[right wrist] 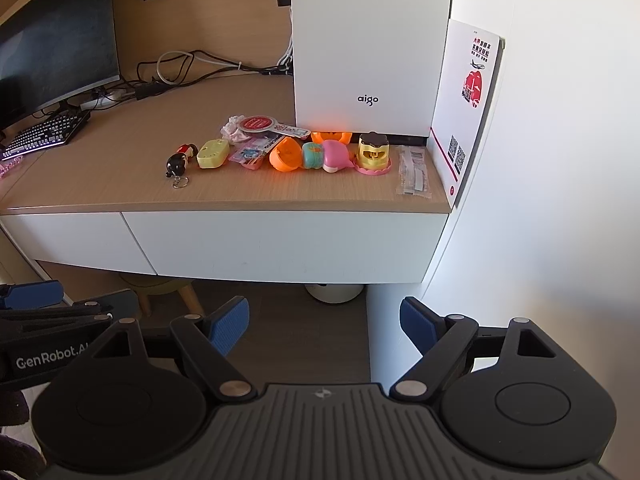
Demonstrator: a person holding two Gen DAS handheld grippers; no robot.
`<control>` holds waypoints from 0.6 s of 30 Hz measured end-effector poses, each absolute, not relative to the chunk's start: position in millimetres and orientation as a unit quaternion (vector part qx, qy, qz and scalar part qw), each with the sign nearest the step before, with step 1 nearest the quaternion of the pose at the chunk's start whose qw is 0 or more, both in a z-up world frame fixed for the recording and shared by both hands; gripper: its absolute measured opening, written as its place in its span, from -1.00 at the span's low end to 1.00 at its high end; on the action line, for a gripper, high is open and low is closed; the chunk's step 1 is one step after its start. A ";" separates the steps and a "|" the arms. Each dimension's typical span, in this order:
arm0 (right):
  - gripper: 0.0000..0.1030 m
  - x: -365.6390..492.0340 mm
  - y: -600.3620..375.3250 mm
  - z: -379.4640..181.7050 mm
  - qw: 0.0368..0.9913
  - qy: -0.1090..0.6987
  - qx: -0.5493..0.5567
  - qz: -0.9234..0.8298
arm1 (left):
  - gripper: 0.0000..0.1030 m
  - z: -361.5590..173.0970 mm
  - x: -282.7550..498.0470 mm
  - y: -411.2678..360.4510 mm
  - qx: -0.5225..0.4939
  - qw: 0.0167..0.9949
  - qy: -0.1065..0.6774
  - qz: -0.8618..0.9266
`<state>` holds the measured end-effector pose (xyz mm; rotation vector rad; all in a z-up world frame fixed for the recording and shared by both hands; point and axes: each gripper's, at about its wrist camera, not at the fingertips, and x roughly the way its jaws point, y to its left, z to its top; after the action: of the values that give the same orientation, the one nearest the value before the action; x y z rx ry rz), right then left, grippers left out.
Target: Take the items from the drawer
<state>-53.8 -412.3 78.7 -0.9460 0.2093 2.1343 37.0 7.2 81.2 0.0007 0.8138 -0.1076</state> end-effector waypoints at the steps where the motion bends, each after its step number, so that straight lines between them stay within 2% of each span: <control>1: 0.62 -54.0 -412.5 78.5 0.388 0.082 -0.372 0.839 | 0.63 81.0 36.8 7.6 0.000 0.917 0.396 -0.052; 18: 0.62 -55.0 -416.9 77.0 0.386 0.083 -0.374 0.839 | 0.63 79.9 35.7 9.7 -0.003 0.916 0.397 -0.049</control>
<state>-55.0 -416.9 77.0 -0.9523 0.2126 2.1368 35.6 9.7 79.9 -0.0052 0.8171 -0.1009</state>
